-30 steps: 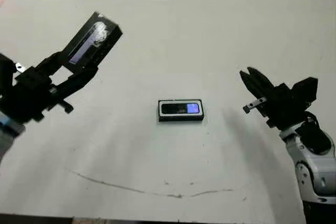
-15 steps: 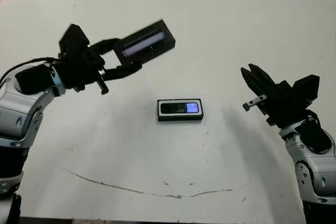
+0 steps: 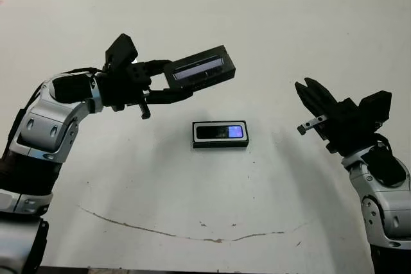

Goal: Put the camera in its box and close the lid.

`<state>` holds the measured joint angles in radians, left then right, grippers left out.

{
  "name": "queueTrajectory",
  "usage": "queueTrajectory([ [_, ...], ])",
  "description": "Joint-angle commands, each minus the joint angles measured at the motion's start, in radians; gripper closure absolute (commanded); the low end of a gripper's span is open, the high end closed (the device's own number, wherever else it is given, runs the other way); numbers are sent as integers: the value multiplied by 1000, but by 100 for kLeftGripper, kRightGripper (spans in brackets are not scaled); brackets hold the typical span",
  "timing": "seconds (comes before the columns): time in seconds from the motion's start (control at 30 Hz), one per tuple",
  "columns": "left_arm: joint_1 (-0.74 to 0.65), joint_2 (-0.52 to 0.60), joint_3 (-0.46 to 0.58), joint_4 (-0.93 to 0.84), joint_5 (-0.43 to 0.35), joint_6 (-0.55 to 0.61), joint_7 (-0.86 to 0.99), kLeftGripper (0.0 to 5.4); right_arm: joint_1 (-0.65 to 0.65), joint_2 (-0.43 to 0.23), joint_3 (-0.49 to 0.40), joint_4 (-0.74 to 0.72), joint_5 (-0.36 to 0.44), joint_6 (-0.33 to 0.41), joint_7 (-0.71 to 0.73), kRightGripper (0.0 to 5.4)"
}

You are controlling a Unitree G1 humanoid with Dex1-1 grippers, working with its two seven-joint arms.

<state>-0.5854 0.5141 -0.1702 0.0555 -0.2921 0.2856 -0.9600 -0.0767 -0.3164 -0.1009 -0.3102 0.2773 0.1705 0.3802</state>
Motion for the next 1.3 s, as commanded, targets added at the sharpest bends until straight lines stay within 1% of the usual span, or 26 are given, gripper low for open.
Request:
queueTrajectory([
  [0.03,1,-2,-34,32,29,-9,-37,386,5,-4,-5,3,-3,26,-9,540],
  [0.2,-16,6,-77,82,71,15,-84,386,7,-5,-3,-8,-6,35,-19,540],
  [0.3,-10,2,-92,113,101,-6,-95,386,8,-8,-2,-12,-7,43,-20,540],
  [0.4,-6,-6,-108,149,115,-24,-123,386,5,-4,-2,-5,-6,32,-15,540],
  [0.47,-1,-4,-121,153,131,-30,-132,386,5,-4,3,-2,-24,21,-23,540],
  [0.6,-3,-14,-138,195,140,-32,-162,386,4,-1,-1,-8,-18,34,-22,540],
  [0.67,-4,-20,-146,209,148,-15,-164,386,5,0,-4,-13,-12,43,-25,540],
  [0.8,-4,-24,-161,218,166,-28,-175,386,5,-7,-5,-20,-19,48,-25,540],
  [0.93,-15,-32,-172,236,162,-9,-204,386,6,-10,-7,-21,-21,46,-23,540],
  [1.17,-8,-71,-133,255,103,6,-243,390,1,-11,-9,-3,-12,36,-13,540],
  [1.3,-21,-88,-133,286,104,12,-260,390,1,-12,-8,3,-13,26,-9,540],
])
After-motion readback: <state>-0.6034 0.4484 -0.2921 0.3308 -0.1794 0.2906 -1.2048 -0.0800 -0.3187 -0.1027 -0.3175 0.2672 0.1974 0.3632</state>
